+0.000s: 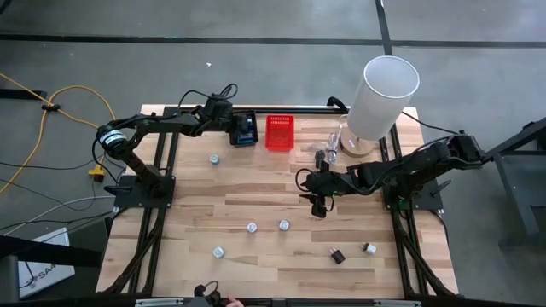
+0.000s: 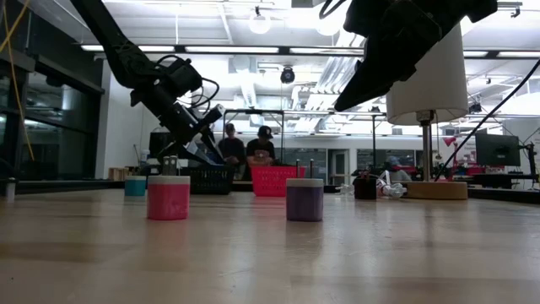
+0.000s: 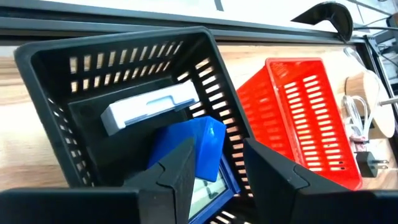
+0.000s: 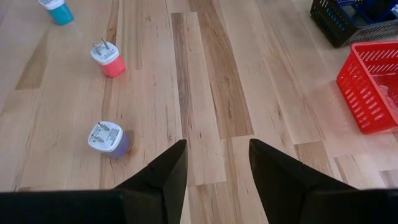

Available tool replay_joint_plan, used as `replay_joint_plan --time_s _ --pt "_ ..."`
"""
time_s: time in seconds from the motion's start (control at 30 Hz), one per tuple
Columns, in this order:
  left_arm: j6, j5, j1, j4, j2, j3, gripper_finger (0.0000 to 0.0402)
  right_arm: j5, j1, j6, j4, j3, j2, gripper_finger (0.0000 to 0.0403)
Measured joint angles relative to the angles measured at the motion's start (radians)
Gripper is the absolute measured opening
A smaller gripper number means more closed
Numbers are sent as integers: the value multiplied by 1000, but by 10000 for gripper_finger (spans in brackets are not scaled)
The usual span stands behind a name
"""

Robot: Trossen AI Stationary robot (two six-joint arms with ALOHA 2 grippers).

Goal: Pick & Place Office items
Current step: Put the blue digital timer into the black basket, then put the top blue charger adapter into the red basket

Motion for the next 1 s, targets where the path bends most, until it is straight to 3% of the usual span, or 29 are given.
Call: replay_joint_plan --time_s 0.37,1.0 --pt "2 15 -33 -4 0 0 132 0 0 0 0 0 0 159" --pt "85 71 15 73 -39 0 131 0 0 0 0 0 0 159"
